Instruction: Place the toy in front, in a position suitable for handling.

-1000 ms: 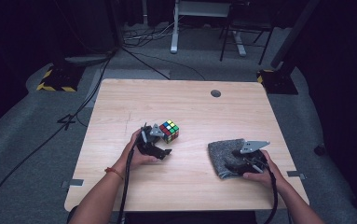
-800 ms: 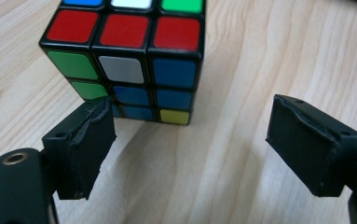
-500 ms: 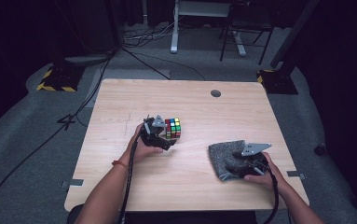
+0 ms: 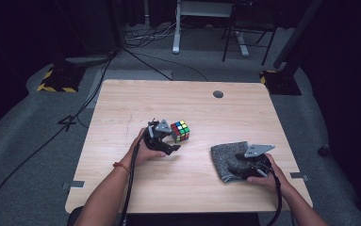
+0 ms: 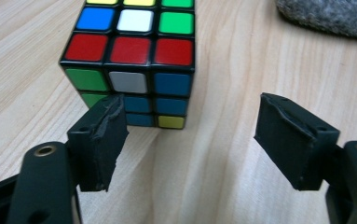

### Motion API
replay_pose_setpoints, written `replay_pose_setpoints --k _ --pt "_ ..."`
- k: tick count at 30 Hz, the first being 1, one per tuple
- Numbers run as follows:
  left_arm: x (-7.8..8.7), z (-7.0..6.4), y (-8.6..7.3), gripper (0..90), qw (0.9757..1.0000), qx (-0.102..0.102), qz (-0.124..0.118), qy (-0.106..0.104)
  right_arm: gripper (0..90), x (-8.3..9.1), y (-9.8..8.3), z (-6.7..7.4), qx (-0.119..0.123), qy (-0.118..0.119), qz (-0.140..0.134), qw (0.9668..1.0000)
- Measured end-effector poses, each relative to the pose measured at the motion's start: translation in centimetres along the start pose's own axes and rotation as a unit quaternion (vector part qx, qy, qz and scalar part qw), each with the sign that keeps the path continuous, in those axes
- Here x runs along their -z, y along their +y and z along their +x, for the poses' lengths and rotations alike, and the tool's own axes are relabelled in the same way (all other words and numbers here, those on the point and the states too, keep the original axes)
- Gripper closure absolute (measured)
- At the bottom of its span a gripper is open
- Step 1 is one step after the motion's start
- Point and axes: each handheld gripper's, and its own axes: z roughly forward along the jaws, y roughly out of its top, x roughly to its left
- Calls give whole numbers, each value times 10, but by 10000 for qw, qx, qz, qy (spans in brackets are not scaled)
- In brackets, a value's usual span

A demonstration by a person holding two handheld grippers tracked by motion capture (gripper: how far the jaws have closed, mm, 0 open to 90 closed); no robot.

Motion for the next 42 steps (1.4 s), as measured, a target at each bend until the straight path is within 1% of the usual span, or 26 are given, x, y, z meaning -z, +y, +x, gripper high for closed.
replay_pose_setpoints --k 2,3,4,5,7,8,11,13,14,16,19,22,23,25,26,27,28,29,32,33,34,37,39,41,42 --pt "2 0 1 200 9998 43 -66 158 334 0 0 0 3 3 -1 10000" --pt "2 0 2 200 9994 120 -89 300 334 0 0 0 3 3 -1 10000" --pt "2 1 3 153 9991 141 -79 386 334 0 0 0 0 1 2 10000" --pt "2 2 3 153 9989 139 -71 443 334 0 0 0 0 1 2 10000" --pt "0 4 4 157 9977 249 -65 631 334 0 0 0 -4 0 -5 10000" --pt "-1 5 5 156 9972 232 -52 702 333 0 0 0 0 1 -3 10000" --pt "-6 9 10 157 9972 197 47 717 334 0 0 0 -1 -1 -2 10000" --pt "-8 12 13 157 9960 287 31 848 334 0 0 0 0 -1 -6 10000" --pt "-10 15 15 153 9962 341 17 800 334 0 0 0 7 3 -2 10000" --pt "-12 18 17 159 9972 283 41 685 334 0 0 0 5 4 -3 10000" --pt "-19 21 22 155 9980 226 75 582 334 0 0 0 7 2 -5 10000" --pt "-27 23 24 154 9984 144 50 546 334 0 0 0 13 9 -4 10000" --pt "-29 24 25 157 9984 145 11 550 334 0 0 0 45 28 9 10000" --pt "-33 26 24 203 9987 213 -76 465 334 1 0 0 77 61 29 9999" --pt "-35 27 24 236 9988 225 -67 431 334 1 -1 0 90 63 31 9999" --pt "-37 27 23 236 9991 245 -65 352 334 1 -1 0 90 63 31 9999" --pt "-39 27 22 306 9995 201 -27 261 334 2 -1 1 86 67 24 9999" --pt "-39 27 22 325 9995 201 -27 261 334 2 -1 1 86 67 24 9999" --pt "-37 26 21 328 9994 198 9 296 334 2 -1 1 91 55 24 9999" --pt "-35 25 20 330 9995 134 56 263 329 2 -1 2 115 41 48 9999" --pt "-35 25 20 331 9995 134 56 263 319 3 0 3 144 44 69 9999" --pt "-29 19 16 331 9997 95 123 201 306 4 1 5 209 54 118 9997" --pt "-24 15 12 332 9998 -17 164 128 298 6 2 8 272 72 75 9996" --pt "-19 8 8 331 9998 -40 174 85 298 7 3 10 308 68 74 9995" --pt "-17 6 7 332 9997 -83 216 43 298 8 5 13 372 76 12 9993"
